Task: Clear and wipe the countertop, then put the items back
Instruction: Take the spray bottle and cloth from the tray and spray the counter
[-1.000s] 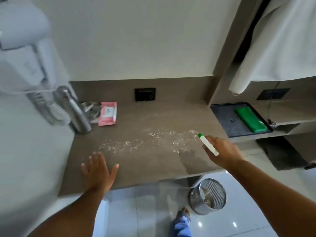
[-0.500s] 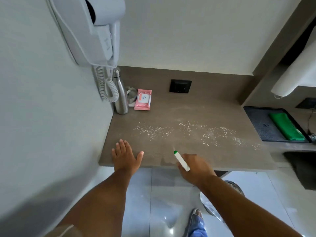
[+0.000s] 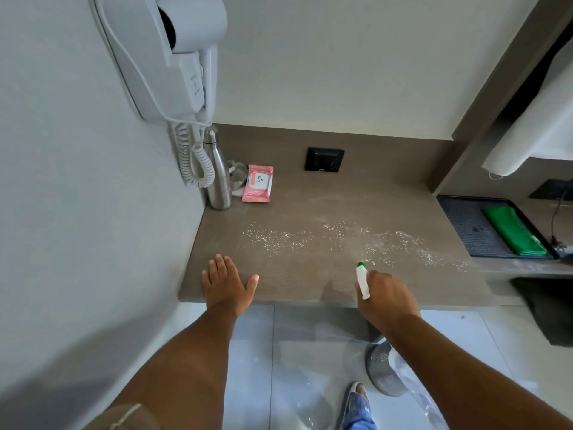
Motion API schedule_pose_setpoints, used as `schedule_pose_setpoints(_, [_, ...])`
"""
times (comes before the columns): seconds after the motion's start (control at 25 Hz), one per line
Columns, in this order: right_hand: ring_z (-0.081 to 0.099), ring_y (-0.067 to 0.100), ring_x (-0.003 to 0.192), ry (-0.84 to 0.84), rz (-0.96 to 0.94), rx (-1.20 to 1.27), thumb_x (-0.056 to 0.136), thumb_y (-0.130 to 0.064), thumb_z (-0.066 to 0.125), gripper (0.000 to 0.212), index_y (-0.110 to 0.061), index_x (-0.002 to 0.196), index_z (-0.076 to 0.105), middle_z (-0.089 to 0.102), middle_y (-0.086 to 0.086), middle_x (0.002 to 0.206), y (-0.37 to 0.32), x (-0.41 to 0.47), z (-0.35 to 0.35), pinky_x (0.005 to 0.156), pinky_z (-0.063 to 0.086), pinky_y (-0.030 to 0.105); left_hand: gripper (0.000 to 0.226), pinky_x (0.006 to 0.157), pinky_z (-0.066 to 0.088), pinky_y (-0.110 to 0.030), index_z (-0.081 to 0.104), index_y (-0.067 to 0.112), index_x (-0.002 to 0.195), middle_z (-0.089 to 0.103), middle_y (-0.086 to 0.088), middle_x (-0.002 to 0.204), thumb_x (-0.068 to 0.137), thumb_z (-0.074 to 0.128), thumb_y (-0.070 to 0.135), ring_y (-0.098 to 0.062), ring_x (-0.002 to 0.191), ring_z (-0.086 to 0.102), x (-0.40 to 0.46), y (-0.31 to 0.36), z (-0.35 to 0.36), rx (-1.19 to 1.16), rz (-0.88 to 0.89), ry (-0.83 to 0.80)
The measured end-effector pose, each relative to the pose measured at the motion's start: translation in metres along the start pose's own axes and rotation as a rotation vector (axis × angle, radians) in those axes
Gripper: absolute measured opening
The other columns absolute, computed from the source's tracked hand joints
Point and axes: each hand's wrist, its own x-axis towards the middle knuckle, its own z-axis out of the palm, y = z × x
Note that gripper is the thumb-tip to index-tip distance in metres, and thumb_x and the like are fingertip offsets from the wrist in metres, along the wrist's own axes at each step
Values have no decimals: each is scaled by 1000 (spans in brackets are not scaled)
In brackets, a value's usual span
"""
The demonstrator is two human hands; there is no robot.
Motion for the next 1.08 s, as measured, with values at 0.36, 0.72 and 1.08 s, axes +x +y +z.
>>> schedule_pose_setpoints(0.36, [68, 31, 74, 13, 45, 23, 89, -25, 55, 15, -12, 94, 61, 69, 10, 87, 30, 6, -5, 65, 57, 37, 94, 121, 5, -49, 9, 2, 154, 6, -17, 164, 91, 28, 69, -33, 151, 5, 0, 1, -2, 19, -12, -17])
schedule_pose_setpoints(0.72, [57, 22, 63, 97, 241, 108, 96, -33, 52, 29, -5, 94, 61, 62, 10, 76, 151, 55, -78, 55, 43, 28, 96, 120, 11, -53, 15, 9, 155, 13, -15, 163, 87, 31, 75, -33, 150, 11, 17, 33, -10, 40, -59, -15])
schedule_pose_setpoints(1.08, [55, 29, 73, 380, 299, 271, 91, -52, 57, 45, -9, 103, 52, 59, 10, 82, 333, 167, -174, 66, 42, 34, 91, 121, 5, -50, 5, 18, 157, 4, -13, 165, 89, 27, 74, -31, 152, 4, 93, 294, 3, 42, 248, -98])
